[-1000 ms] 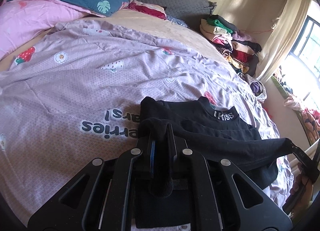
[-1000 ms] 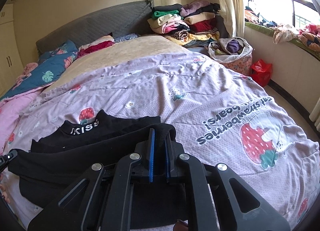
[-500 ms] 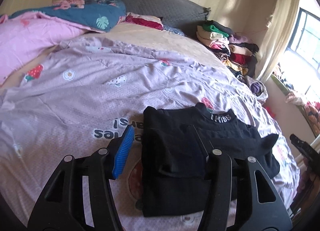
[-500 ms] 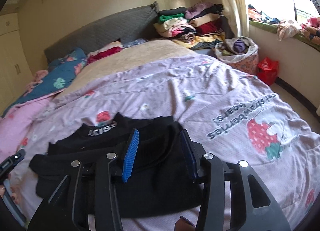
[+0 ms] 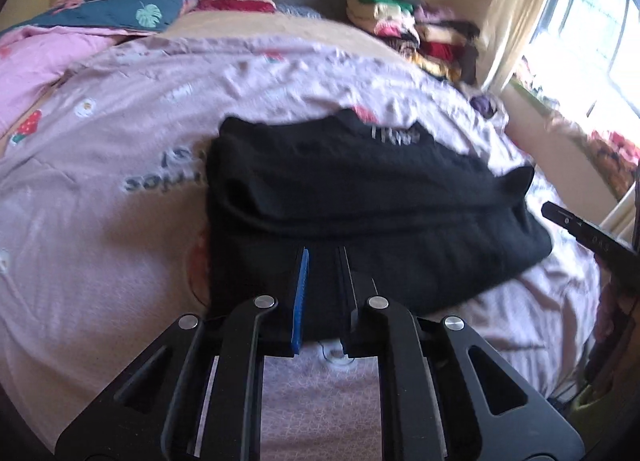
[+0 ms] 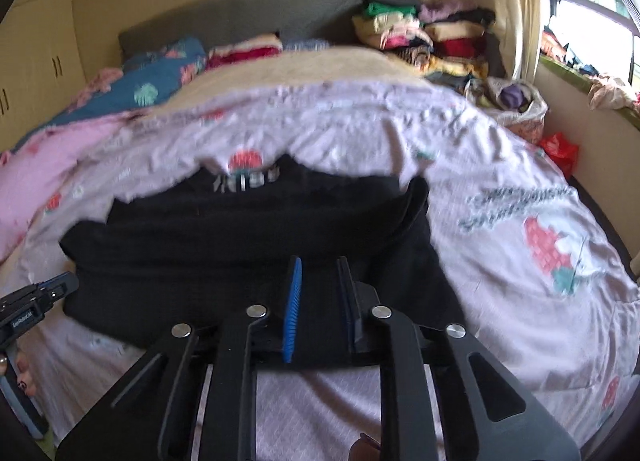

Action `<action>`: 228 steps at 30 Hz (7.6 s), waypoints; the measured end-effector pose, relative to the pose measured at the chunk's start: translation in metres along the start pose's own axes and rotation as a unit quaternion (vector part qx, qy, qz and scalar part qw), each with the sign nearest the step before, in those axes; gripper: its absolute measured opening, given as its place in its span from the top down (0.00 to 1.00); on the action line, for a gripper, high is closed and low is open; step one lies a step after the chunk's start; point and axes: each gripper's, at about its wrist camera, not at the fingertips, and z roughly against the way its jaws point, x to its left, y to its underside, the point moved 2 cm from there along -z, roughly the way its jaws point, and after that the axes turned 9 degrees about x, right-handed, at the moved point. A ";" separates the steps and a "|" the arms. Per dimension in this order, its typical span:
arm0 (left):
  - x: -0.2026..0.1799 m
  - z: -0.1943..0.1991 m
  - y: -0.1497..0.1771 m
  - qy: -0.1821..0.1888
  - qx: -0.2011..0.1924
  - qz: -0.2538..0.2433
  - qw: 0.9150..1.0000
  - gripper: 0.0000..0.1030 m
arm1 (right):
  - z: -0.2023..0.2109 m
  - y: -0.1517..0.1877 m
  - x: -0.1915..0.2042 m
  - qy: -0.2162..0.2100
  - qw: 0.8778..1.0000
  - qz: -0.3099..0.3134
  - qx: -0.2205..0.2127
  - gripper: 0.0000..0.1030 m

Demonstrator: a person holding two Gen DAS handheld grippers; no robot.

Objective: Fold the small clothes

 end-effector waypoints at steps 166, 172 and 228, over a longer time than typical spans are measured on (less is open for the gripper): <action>0.089 0.036 -0.031 -0.095 -0.043 0.082 0.991 0.09 | 0.007 0.020 0.143 -0.089 0.989 0.111 -0.026 0.07; 0.106 0.015 -0.048 -0.090 -0.020 0.090 0.992 0.09 | -0.015 0.029 0.184 -0.067 0.981 0.181 -0.007 0.07; -0.081 -0.038 -0.169 0.070 0.014 0.024 0.997 0.82 | 0.020 0.001 0.080 0.005 0.975 0.104 -0.198 0.93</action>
